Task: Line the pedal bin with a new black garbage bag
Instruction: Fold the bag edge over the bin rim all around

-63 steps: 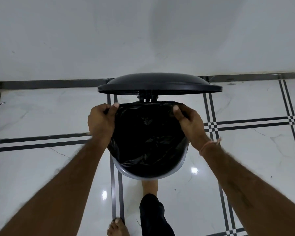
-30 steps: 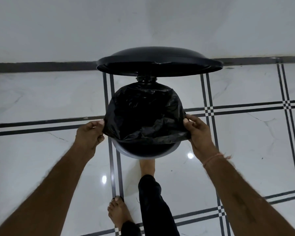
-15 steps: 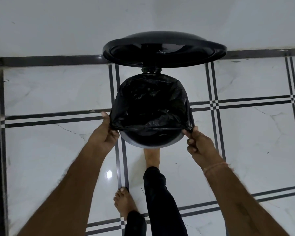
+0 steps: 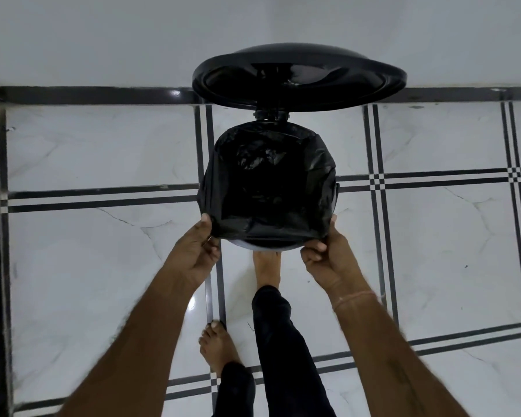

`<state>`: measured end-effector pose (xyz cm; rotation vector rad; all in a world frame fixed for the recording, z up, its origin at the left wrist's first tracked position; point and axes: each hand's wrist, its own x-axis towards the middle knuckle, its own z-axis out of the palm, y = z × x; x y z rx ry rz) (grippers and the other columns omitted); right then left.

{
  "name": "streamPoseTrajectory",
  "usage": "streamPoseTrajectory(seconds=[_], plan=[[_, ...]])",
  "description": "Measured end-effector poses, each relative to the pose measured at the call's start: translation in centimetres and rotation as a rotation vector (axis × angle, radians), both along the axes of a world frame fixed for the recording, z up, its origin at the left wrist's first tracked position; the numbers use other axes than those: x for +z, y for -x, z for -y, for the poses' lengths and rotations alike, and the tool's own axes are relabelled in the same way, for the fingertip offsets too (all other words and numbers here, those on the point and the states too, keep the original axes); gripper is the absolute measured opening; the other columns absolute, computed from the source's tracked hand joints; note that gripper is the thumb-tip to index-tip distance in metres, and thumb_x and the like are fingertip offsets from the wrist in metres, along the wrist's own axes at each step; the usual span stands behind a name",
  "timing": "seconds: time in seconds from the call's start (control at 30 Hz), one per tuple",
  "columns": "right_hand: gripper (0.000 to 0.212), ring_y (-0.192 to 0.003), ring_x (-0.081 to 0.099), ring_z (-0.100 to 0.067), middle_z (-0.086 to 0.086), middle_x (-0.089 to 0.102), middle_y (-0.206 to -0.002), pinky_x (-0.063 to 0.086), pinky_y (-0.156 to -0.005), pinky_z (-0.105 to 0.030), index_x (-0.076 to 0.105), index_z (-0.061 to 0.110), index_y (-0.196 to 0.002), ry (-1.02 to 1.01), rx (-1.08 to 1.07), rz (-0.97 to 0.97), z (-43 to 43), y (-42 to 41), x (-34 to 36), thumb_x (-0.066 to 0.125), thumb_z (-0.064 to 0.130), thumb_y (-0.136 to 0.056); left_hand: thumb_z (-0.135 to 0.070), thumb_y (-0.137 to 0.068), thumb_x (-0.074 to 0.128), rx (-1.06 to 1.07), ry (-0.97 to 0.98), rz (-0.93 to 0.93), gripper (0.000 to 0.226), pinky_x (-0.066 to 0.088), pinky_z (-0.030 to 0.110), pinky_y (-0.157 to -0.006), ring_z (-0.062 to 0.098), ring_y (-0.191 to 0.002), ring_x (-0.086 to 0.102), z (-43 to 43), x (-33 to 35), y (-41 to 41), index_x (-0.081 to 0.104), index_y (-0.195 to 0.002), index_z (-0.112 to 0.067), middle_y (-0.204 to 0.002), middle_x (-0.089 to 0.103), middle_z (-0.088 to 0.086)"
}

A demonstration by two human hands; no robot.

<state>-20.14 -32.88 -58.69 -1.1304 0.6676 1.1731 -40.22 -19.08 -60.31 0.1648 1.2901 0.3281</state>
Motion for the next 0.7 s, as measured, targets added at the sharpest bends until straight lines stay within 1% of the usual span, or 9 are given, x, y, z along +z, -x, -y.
streamPoseTrajectory(seconds=[0.07, 0.13, 0.17, 0.23, 0.3, 0.37, 0.47, 0.6, 0.7], plan=[[0.047, -0.039, 0.04, -0.002, 0.006, 0.057, -0.07, 0.029, -0.036, -0.014, 0.075, 0.016, -0.093, -0.019, 0.064, 0.001, 0.8, 1.7, -0.3, 0.047, 0.051, -0.107, -0.044, -0.098, 0.064, 0.002, 0.0, -0.062, 0.025, 0.04, 0.019, -0.061, 0.006, -0.072, 0.054, 0.5, 0.1, -0.4, 0.068, -0.103, -0.02, -0.085, 0.064, -0.007], [0.052, -0.043, 0.046, -0.003, 0.006, 0.062, -0.072, 0.029, -0.037, -0.014, 0.081, 0.016, -0.088, -0.011, 0.091, -0.036, 1.6, 3.5, -0.6, 0.047, 0.049, -0.108, -0.051, -0.097, 0.062, -0.008, -0.01, -0.101, 0.036, 0.034, 0.023, -0.063, 0.008, -0.072, 0.051, 0.9, -0.1, -0.6, 0.065, -0.113, -0.019, -0.085, 0.059, -0.006], [0.05, -0.046, 0.05, -0.004, 0.005, 0.065, -0.073, 0.03, -0.037, -0.015, 0.081, 0.016, -0.09, -0.002, 0.093, -0.051, 1.8, 4.3, -0.7, 0.047, 0.048, -0.109, -0.052, -0.098, 0.061, -0.015, -0.016, -0.106, 0.037, 0.033, 0.024, -0.062, 0.008, -0.071, 0.05, 1.0, -0.3, -0.6, 0.063, -0.115, -0.02, -0.084, 0.057, -0.006], [0.046, -0.05, 0.056, -0.007, 0.004, 0.068, -0.074, 0.033, -0.037, -0.016, 0.075, 0.014, -0.1, 0.009, 0.074, -0.042, 2.1, 5.5, -1.1, 0.047, 0.051, -0.107, -0.05, -0.099, 0.06, -0.03, -0.023, -0.105, 0.033, 0.032, 0.023, -0.06, 0.008, -0.069, 0.048, 1.1, -0.9, -0.5, 0.062, -0.111, -0.019, -0.082, 0.055, -0.006], [0.049, -0.048, 0.054, -0.007, 0.004, 0.066, -0.072, 0.033, -0.037, -0.017, 0.072, 0.015, -0.098, -0.001, 0.02, -0.024, 2.1, 5.9, -1.5, 0.047, 0.057, -0.105, -0.047, -0.102, 0.059, -0.06, -0.048, -0.127, 0.028, 0.033, 0.021, -0.054, 0.008, -0.065, 0.046, 1.1, -1.5, -0.3, 0.063, -0.101, -0.019, -0.079, 0.054, -0.006], [0.053, -0.044, 0.047, -0.006, 0.004, 0.063, -0.075, 0.03, -0.036, -0.017, 0.072, 0.016, -0.092, -0.013, -0.031, -0.014, 2.3, 6.1, -2.0, 0.049, 0.062, -0.102, -0.044, -0.104, 0.057, -0.094, -0.088, -0.159, 0.026, 0.032, 0.019, -0.047, 0.007, -0.061, 0.042, 1.1, -2.2, -0.2, 0.064, -0.094, -0.021, -0.076, 0.052, -0.006], [0.059, -0.043, 0.043, -0.007, 0.004, 0.064, -0.079, 0.03, -0.038, -0.018, 0.068, 0.013, -0.094, 0.002, -0.056, -0.031, 2.6, 6.5, -2.5, 0.047, 0.068, -0.099, -0.041, -0.105, 0.057, -0.08, -0.086, -0.177, 0.023, 0.03, 0.017, -0.042, 0.006, -0.059, 0.044, 1.3, -2.6, -0.4, 0.067, -0.098, -0.021, -0.078, 0.055, -0.006], [0.068, -0.052, 0.056, -0.013, 0.0, 0.065, -0.069, 0.043, -0.05, -0.022, 0.067, 0.011, -0.094, 0.052, -0.146, -0.083, 2.3, 7.6, -3.4, 0.046, 0.075, -0.096, -0.04, -0.105, 0.056, -0.054, -0.04, -0.172, 0.024, 0.029, 0.015, -0.039, 0.006, -0.058, 0.044, 1.8, -3.0, -0.3, 0.066, -0.105, -0.019, -0.081, 0.056, -0.005], [0.072, -0.052, 0.058, -0.016, -0.003, 0.065, -0.069, 0.047, -0.05, -0.024, 0.068, 0.008, -0.091, 0.05, -0.2, -0.091, 1.9, 7.7, -4.0, 0.046, 0.077, -0.094, -0.041, -0.105, 0.056, -0.06, -0.017, -0.17, 0.023, 0.029, 0.016, -0.039, 0.006, -0.057, 0.045, 1.6, -3.2, -0.6, 0.066, -0.106, -0.02, -0.081, 0.057, -0.006]])
